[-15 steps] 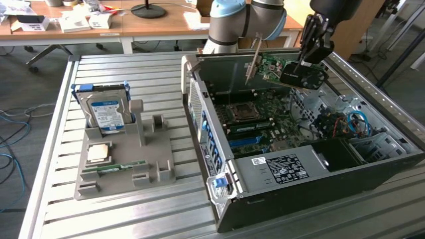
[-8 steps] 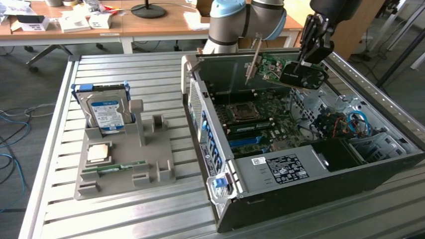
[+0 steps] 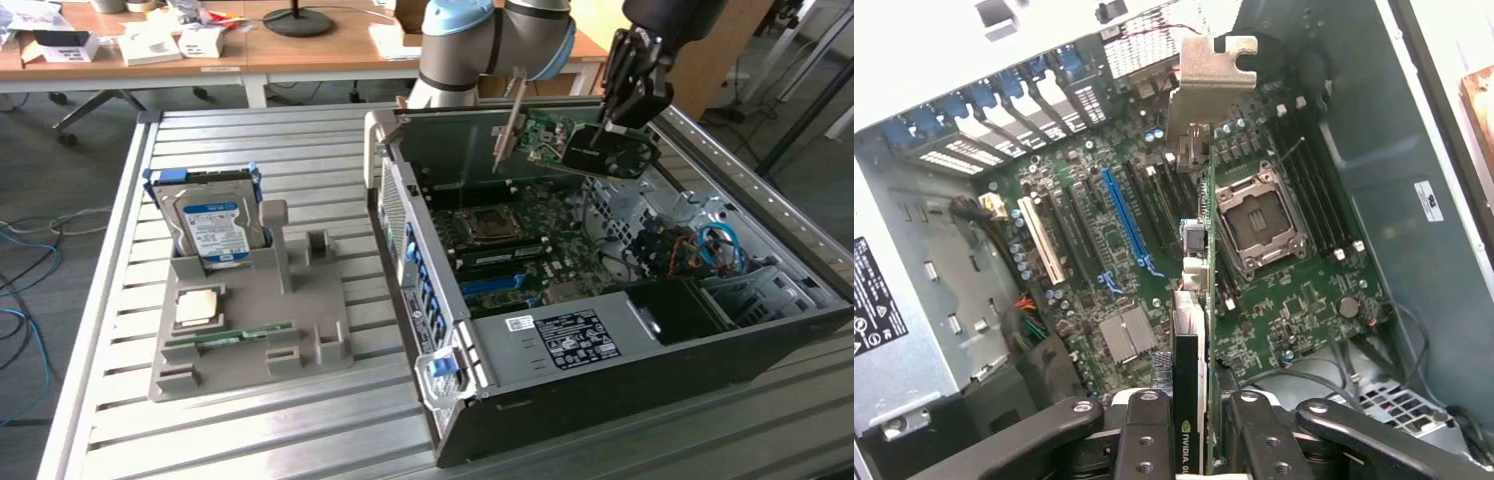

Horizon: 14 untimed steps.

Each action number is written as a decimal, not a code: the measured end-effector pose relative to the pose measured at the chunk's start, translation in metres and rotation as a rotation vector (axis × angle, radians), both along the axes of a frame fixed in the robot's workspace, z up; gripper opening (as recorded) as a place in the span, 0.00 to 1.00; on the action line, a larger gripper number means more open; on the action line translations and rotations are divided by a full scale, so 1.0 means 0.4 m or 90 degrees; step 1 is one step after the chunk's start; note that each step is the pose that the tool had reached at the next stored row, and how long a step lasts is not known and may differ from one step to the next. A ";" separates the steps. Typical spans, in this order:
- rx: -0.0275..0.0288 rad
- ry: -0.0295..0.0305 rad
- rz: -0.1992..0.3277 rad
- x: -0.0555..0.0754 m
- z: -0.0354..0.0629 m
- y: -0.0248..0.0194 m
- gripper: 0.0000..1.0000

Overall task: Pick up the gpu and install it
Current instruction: 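Insert the gpu into the slot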

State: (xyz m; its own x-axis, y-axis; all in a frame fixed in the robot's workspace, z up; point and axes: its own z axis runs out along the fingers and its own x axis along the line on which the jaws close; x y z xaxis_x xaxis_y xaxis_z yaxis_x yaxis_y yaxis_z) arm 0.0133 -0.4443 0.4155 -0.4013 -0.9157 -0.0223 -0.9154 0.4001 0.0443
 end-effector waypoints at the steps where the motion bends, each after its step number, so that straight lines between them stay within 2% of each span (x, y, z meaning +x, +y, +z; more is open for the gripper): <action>1: 0.0000 0.0000 0.007 0.000 0.000 0.000 0.27; 14: 0.0000 0.0000 0.089 0.000 0.000 0.000 0.27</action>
State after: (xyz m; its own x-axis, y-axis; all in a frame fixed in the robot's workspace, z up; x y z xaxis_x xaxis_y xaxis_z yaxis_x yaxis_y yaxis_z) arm 0.0133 -0.4443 0.4155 -0.2697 -0.9627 -0.0223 -0.9623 0.2685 0.0444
